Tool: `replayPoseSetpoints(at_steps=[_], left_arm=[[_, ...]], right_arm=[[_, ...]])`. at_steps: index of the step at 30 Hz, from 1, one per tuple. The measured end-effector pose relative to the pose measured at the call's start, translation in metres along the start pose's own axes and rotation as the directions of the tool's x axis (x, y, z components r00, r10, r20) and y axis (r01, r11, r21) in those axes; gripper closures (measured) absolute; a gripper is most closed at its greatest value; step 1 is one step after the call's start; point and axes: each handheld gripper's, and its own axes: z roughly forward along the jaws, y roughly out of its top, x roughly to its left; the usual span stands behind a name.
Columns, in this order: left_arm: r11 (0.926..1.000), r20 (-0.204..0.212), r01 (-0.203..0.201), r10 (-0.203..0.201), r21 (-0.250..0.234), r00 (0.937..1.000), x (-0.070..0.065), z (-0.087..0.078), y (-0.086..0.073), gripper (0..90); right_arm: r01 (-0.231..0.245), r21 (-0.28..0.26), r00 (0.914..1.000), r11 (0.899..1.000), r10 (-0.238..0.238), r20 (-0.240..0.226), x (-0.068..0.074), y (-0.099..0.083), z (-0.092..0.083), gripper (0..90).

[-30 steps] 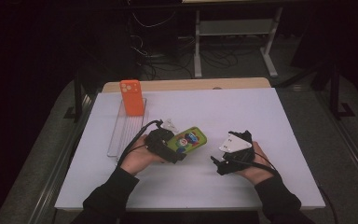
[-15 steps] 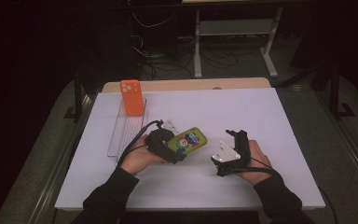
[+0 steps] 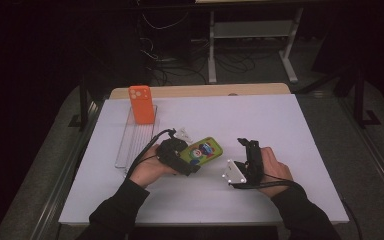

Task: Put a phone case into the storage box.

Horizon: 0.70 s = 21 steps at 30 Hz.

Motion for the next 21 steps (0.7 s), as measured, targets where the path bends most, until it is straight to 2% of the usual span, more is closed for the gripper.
replayPoseSetpoints(at_steps=[3,4,8,10,11,12,14,15,19,20,21], left_arm=[[1.0000,-0.004,0.000,0.000,-0.001,1.0000,0.000,0.000,0.000,15.7],[0.9999,-0.007,-0.011,0.011,0.011,0.9999,0.001,0.000,0.000,15.7],[0.9997,-0.015,-0.017,0.017,0.018,0.9998,0.002,0.001,0.001,15.7],[0.9995,-0.011,-0.018,0.019,0.024,0.9998,0.003,0.000,0.002,15.7],[0.9994,-0.014,-0.023,0.024,0.025,0.9996,0.003,0.000,0.002,15.6],[0.9997,-0.012,-0.013,0.013,0.020,0.9998,0.003,0.000,0.003,15.6],[0.9996,-0.012,-0.019,0.020,0.023,0.9997,0.003,-0.001,0.004,15.6],[0.9995,-0.010,-0.021,0.021,0.023,0.9997,0.004,-0.001,0.005,15.7],[0.9994,-0.004,-0.025,0.025,0.025,0.9997,0.003,-0.003,0.008,15.6],[0.9993,-0.002,-0.029,0.029,0.025,0.9996,0.003,-0.003,0.008,15.6],[0.9993,-0.001,-0.030,0.030,0.023,0.9995,0.003,-0.003,0.009,15.6]], right_arm=[[0.061,0.006,0.9977,0.998,-0.061,0.028,0.002,0.002,0.000,0.0],[0.082,0.007,0.9960,0.997,-0.082,0.036,0.003,0.003,0.000,0.0],[0.169,0.009,0.9818,0.985,-0.170,0.085,0.006,0.005,0.000,0.0],[0.167,0.013,0.9825,0.986,-0.167,0.082,0.008,0.006,0.000,0.0],[0.174,0.009,0.9801,0.985,-0.174,0.095,0.007,0.006,0.000,0.0],[0.207,0.002,0.9731,0.978,-0.206,0.102,0.007,0.006,0.001,0.0],[0.189,0.007,0.9774,0.982,-0.189,0.096,0.008,0.008,0.000,0.0],[0.219,-0.001,0.9696,0.976,-0.218,0.112,0.007,0.009,0.001,0.0],[0.238,-0.009,0.9637,0.971,-0.235,0.127,0.011,0.014,0.002,0.7],[0.259,-0.014,0.9579,0.966,-0.255,0.132,0.011,0.016,0.003,1.3],[0.266,-0.015,0.9556,0.964,-0.262,0.135,0.012,0.017,0.003,2.1]])
